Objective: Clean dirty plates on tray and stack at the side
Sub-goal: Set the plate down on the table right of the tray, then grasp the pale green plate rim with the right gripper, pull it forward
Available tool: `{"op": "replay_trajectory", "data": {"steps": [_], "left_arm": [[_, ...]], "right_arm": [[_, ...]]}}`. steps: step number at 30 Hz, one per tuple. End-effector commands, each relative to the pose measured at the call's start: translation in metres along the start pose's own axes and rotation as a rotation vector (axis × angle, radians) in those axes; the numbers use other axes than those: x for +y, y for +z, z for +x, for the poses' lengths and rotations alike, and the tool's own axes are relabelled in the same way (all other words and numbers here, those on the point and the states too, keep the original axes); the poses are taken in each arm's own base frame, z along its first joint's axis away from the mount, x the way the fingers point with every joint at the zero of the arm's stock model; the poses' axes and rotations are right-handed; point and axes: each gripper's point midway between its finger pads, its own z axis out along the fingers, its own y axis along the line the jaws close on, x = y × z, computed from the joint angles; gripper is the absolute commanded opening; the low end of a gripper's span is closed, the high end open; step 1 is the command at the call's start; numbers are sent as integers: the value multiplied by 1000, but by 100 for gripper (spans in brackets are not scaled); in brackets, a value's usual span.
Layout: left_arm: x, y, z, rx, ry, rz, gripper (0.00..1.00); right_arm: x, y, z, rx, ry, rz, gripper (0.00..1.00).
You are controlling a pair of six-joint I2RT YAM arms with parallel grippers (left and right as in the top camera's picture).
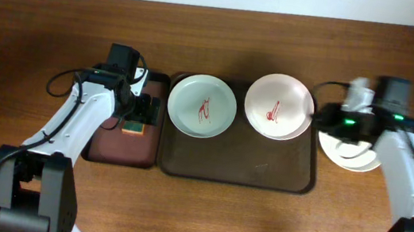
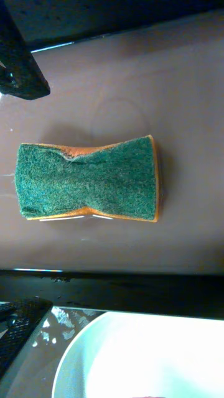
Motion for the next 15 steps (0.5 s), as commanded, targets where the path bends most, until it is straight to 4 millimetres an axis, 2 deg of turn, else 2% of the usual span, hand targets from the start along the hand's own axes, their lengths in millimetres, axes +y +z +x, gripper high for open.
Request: {"op": "replay_trajectory", "data": {"steps": [1, 4, 6, 7, 9, 12, 13, 15], "left_arm": [[-3, -4, -3, -14, 11, 13, 99], [-3, -4, -3, -14, 11, 12, 99], [-3, -4, -3, -15, 12, 12, 99], [-3, -4, -3, -15, 11, 13, 99], [-3, -4, -3, -15, 12, 13, 99], [-3, -4, -3, -14, 11, 13, 100], [-3, -4, -3, -15, 11, 13, 99], [-3, -4, -3, -14, 11, 13, 99]], "right_arm": [[78, 18, 18, 43, -215, -108, 49], [136, 58, 49, 116, -279, -164, 49], [151, 75, 57, 128, -292, -183, 49], [148, 102, 65, 142, -238, -115, 48], [149, 124, 74, 165, -223, -108, 47], [137, 149, 75, 162, -140, -50, 41], [138, 155, 75, 157, -144, -57, 30], [137, 156, 72, 142, -146, -49, 16]]}}
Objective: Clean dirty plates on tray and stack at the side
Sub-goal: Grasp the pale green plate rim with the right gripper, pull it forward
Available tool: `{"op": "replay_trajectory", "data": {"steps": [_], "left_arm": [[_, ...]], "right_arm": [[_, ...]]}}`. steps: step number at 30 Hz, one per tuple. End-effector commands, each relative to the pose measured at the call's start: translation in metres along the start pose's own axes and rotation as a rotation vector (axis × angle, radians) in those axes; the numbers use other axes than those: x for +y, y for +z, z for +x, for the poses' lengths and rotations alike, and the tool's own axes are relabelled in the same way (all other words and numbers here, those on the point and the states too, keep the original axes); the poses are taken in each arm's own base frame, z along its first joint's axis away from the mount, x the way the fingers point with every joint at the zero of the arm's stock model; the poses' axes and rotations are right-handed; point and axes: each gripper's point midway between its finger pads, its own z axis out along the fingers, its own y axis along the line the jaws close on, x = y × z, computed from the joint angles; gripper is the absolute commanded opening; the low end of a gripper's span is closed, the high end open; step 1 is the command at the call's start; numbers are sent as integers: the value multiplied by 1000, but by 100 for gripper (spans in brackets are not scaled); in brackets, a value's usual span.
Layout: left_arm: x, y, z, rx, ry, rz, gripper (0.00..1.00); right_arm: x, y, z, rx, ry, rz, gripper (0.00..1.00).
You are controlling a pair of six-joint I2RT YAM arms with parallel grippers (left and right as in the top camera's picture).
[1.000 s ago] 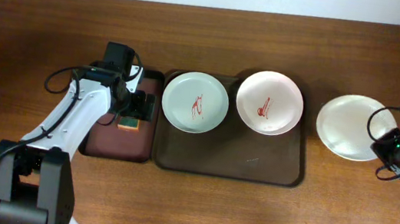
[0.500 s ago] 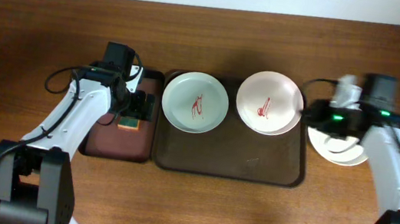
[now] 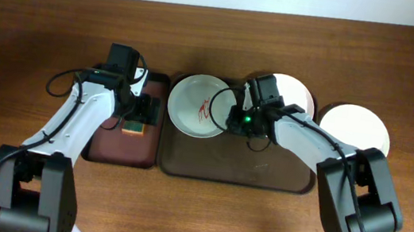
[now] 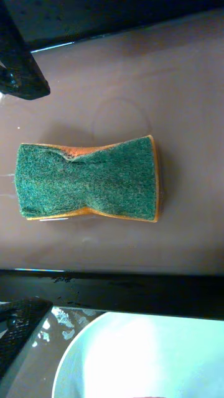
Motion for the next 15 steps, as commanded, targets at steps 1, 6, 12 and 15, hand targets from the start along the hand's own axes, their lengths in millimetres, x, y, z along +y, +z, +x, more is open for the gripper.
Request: {"op": "replay_trajectory", "data": {"steps": [1, 6, 12, 15], "left_arm": [[-3, -4, -3, -15, 12, 12, 100], [-3, -4, -3, -15, 12, 12, 100], [-3, -4, -4, -20, 12, 12, 100], [-2, 6, -6, -36, 12, 10, 87]], "right_arm": [[-5, 3, 4, 14, 18, 34, 9], [-29, -11, 64, 252, 88, 148, 4], [-28, -26, 73, 288, 100, 165, 4], [-28, -26, 72, 287, 100, 165, 4]]}}
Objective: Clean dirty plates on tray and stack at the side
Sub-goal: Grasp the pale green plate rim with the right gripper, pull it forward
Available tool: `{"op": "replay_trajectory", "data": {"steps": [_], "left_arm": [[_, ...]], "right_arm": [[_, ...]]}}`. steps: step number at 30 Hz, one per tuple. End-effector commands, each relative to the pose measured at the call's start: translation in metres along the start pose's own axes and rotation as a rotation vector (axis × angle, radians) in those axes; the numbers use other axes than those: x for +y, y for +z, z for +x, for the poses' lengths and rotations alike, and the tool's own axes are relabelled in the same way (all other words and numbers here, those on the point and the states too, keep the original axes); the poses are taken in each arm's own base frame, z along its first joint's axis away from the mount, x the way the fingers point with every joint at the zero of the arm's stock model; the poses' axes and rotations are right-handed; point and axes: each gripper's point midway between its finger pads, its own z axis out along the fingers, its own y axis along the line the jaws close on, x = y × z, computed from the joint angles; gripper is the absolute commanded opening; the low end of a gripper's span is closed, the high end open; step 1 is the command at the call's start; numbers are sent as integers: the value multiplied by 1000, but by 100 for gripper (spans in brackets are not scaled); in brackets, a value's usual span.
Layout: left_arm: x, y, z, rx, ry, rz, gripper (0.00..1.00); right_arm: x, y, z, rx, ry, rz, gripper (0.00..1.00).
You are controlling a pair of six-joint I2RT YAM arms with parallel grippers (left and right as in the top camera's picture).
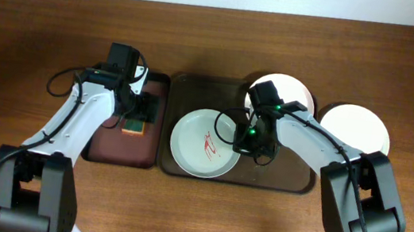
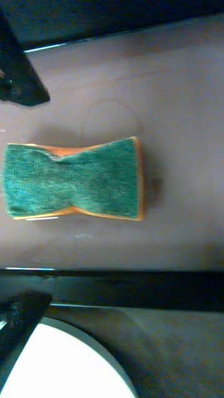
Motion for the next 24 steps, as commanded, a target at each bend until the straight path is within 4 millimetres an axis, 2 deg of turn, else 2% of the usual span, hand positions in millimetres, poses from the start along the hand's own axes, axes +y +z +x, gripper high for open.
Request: {"op": "replay_trajectory", "data": {"steps": [1, 3, 5, 7, 8, 9, 12, 14, 15, 16, 22, 24], "left_arm": [[-2, 12, 4, -8, 11, 9, 84], [-1, 24, 13, 14, 10, 8, 84], [0, 42, 22, 63, 9, 6, 76], [0, 57, 25, 82, 8, 5, 57], [0, 58, 22, 73, 9, 5, 55], [0, 56, 18, 59, 9, 6, 55], [1, 47, 4, 19, 11, -4, 66], [3, 35, -4, -15, 12, -18, 66], [3, 34, -3, -15, 11, -17, 65], [3, 34, -2, -10, 11, -17, 59], [5, 30, -6, -28, 11, -31, 55], [5, 30, -8, -36, 11, -32, 48]], "right_arm": [[-6, -1, 4, -7, -9, 36, 4], [-6, -1, 4, -7, -9, 36, 4], [-6, -1, 4, -7, -9, 36, 4], [-6, -1, 4, -7, -9, 36, 4], [-6, -1, 4, -7, -9, 36, 4], [-6, -1, 3, -7, -9, 36, 4], [-7, -1, 3, -9, -9, 39, 4], [-7, -1, 3, -9, -9, 39, 4], [-7, -1, 3, -9, -9, 39, 4], [-7, -1, 3, -9, -9, 39, 4], [-7, -1, 3, -9, -9, 39, 4], [-7, -1, 3, -9, -9, 39, 4]]}}
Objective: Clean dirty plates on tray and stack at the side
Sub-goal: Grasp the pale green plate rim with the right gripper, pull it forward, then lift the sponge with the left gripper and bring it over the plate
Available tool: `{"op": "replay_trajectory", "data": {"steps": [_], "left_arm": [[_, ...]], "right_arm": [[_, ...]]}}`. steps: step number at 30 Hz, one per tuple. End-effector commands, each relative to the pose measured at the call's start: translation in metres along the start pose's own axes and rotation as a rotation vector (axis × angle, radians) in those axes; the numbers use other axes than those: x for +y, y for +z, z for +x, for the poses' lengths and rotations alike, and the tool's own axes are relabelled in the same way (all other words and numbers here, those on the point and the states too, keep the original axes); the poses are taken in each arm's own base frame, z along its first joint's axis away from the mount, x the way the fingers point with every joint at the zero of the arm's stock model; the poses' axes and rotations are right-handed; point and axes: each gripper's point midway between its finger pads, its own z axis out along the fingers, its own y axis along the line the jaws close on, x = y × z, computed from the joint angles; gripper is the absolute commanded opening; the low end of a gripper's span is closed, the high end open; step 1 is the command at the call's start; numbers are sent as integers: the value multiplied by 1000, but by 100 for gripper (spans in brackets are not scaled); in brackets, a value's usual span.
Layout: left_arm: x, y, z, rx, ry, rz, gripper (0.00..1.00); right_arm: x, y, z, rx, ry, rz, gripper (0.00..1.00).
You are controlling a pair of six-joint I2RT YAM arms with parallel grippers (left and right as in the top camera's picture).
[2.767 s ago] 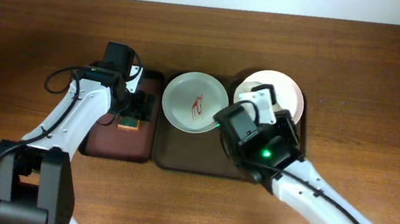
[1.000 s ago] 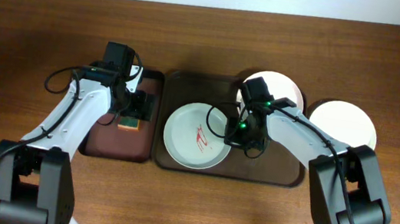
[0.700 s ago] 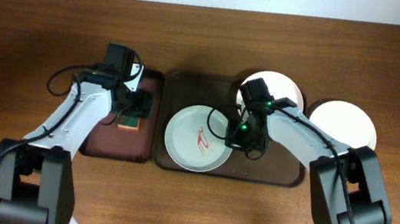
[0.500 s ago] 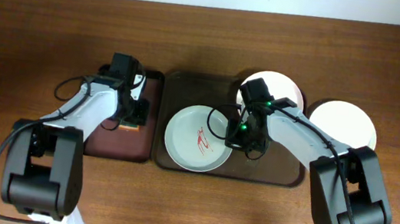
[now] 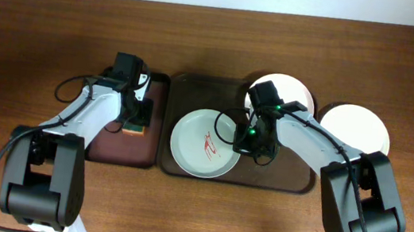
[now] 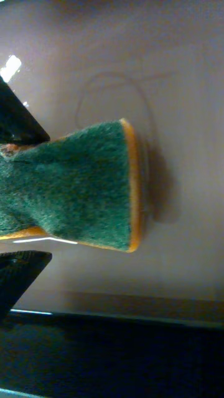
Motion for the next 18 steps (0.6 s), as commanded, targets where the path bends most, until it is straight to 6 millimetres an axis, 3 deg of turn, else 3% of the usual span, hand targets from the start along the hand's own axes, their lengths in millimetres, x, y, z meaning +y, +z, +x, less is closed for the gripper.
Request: {"op": "replay_trajectory", "data": {"steps": [1, 5, 7, 9, 11, 15, 16, 18], "left_arm": [[1, -17, -18, -66, 11, -14, 45], [2, -18, -18, -62, 10, -24, 37], [3, -12, -6, -34, 10, -22, 22], [4, 3, 10, -4, 11, -23, 17], [4, 5, 12, -4, 11, -24, 1], [4, 7, 14, 1, 11, -24, 0], [4, 1, 9, -17, 10, -23, 0], [3, -38, -21, -139, -9, -18, 0]], "right_arm": [[-6, -1, 3, -9, -9, 38, 4], [-6, -1, 3, -9, -9, 38, 4], [-6, -1, 3, -8, -9, 38, 4], [-6, -1, 3, -8, -9, 38, 4], [-6, -1, 3, -8, -9, 38, 4], [-7, -1, 3, -8, -8, 38, 4], [-6, -1, 3, -8, -9, 38, 4], [-6, -1, 3, -8, -9, 38, 4]]}}
